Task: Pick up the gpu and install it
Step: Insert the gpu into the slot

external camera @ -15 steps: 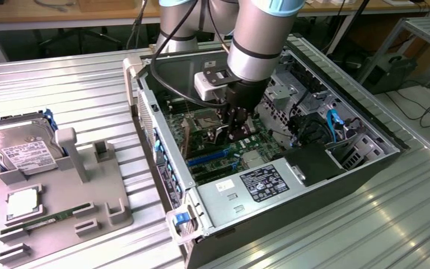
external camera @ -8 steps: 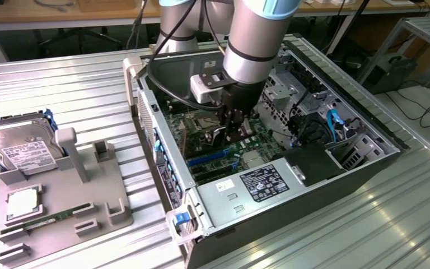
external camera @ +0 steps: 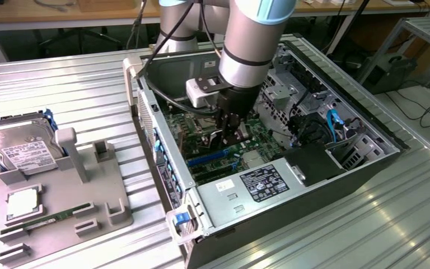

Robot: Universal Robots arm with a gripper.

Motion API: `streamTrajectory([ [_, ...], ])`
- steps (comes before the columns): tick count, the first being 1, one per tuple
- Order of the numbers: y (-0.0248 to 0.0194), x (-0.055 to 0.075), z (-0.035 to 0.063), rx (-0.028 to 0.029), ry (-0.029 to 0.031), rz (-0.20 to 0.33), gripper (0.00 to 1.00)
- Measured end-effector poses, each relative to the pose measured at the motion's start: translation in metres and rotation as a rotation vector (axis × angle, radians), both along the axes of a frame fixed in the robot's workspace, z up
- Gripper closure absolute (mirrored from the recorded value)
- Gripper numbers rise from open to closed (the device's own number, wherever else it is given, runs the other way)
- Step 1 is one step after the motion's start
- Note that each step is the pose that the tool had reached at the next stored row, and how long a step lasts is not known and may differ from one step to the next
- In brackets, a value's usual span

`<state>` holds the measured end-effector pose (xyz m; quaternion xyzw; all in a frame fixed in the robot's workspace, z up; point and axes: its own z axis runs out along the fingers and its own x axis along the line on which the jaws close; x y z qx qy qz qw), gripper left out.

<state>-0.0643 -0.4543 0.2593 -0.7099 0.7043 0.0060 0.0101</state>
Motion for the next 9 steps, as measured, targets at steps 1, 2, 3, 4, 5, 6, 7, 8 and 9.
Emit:
streamTrajectory([
  [1,-0.0004,-0.0008,-0.0002,-0.0003,0.0000,0.000,0.73],
  [2,-0.0019,-0.0012,-0.0004,-0.0001,0.0000,0.000,0.73],
  [3,-0.0037,-0.0016,-0.0006,-0.0001,0.0000,0.000,0.73],
  [4,-0.0050,-0.0024,-0.0008,-0.0002,0.0000,0.000,0.73],
  [5,-0.0052,-0.0036,-0.0012,-0.0001,0.0000,0.000,0.73],
  [6,-0.0052,-0.0056,-0.0017,0.0000,0.0000,0.000,0.73],
  [7,-0.0052,-0.0068,-0.0021,0.0000,-0.0001,0.000,0.73],
  [8,-0.0053,-0.0080,-0.0025,0.0000,0.0000,0.000,0.73],
  [9,-0.0053,-0.0090,-0.0027,-0.0001,0.0000,0.000,0.73],
])
